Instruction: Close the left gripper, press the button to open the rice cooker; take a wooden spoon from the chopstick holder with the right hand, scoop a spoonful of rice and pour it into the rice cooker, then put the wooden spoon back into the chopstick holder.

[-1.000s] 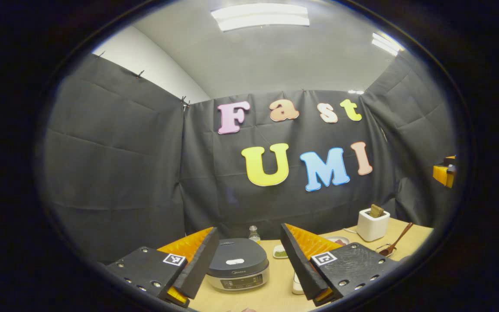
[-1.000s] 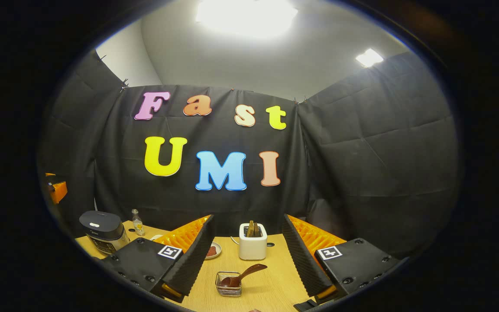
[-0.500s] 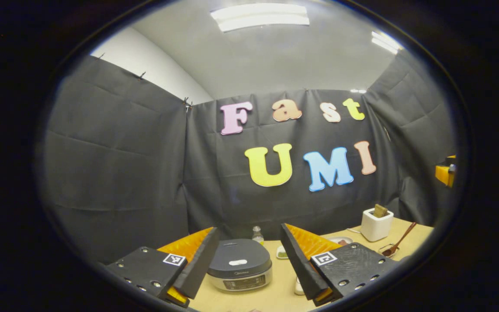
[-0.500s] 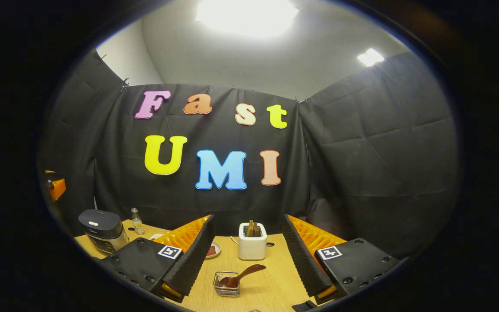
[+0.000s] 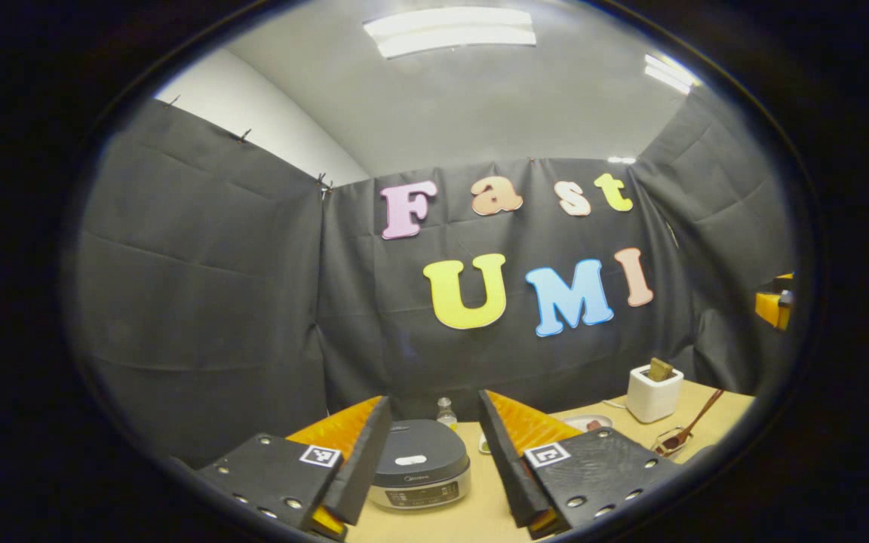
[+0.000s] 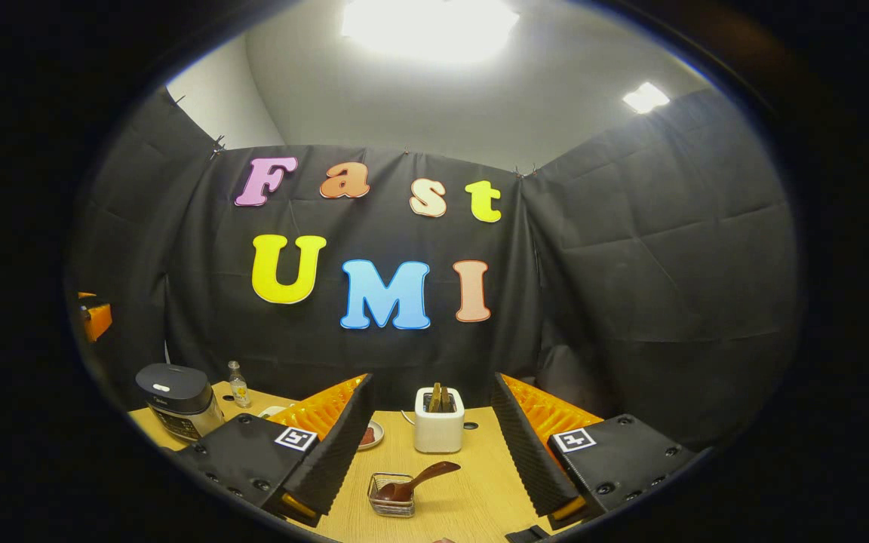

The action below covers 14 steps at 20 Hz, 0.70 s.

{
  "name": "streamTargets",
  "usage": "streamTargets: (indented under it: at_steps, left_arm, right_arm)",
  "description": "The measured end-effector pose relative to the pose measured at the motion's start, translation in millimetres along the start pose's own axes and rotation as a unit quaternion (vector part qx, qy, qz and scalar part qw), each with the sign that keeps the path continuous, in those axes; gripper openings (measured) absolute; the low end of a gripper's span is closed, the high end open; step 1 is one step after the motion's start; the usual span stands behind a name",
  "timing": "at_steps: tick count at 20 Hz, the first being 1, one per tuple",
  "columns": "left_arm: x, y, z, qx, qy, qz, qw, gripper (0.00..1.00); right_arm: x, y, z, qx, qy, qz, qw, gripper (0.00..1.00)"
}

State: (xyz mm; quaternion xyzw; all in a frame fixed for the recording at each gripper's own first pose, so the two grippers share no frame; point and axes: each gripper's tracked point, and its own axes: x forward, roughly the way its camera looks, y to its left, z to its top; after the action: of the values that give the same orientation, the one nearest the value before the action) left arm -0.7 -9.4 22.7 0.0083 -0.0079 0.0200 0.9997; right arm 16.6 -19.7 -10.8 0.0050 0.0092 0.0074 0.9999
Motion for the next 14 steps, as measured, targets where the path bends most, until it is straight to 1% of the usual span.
streamTargets:
  at_steps: [1, 2, 4, 5, 6, 8, 10, 11, 14]
  left_arm:
    - [0.9, -1.0, -0.4, -0.002, 0.003, -0.001, 1.000, 0.67]
    - [0.1, -4.0, -3.5, -0.004, 0.007, -0.003, 1.000, 0.59]
    - [-1.8, -6.3, -5.8, -0.009, 0.015, -0.010, 1.000, 0.53]
    - [-0.2, -13.9, -10.3, -0.013, 0.024, -0.023, 0.999, 0.49]
    - [0.0, -18.2, -15.5, -0.017, 0.034, -0.026, 0.999, 0.40]
    - [1.4, -12.4, -23.2, -0.021, 0.041, -0.014, 0.999, 0.21]
    - [1.6, -14.1, -22.1, -0.025, 0.045, -0.010, 0.999, 0.05]
    - [0.0, -14.2, -22.5, -0.025, 0.044, -0.008, 0.999, 0.02]
    - [-0.8, -19.8, -16.9, -0.023, 0.038, -0.013, 0.999, 0.00]
  right_arm:
    - [1.9, -0.5, -1.7, 0.001, 0.000, 0.000, 1.000, 0.97]
    - [2.4, -1.4, -1.4, 0.002, 0.000, 0.001, 1.000, 0.97]
    - [3.1, -3.2, -1.5, 0.001, 0.000, 0.000, 1.000, 0.98]
    - [4.7, -3.6, -2.4, 0.000, 0.000, 0.001, 1.000, 0.98]
    - [5.4, -3.6, -2.7, -0.001, 0.000, 0.002, 1.000, 0.98]
    - [6.7, -5.1, -6.0, -0.002, 0.004, 0.005, 1.000, 0.98]
    - [8.7, -5.8, -7.8, -0.002, 0.006, 0.008, 1.000, 0.98]
    - [8.6, -7.7, -9.1, -0.003, 0.008, 0.010, 1.000, 0.98]
    - [9.3, -14.2, -11.2, -0.001, 0.009, 0.015, 1.000, 0.98]
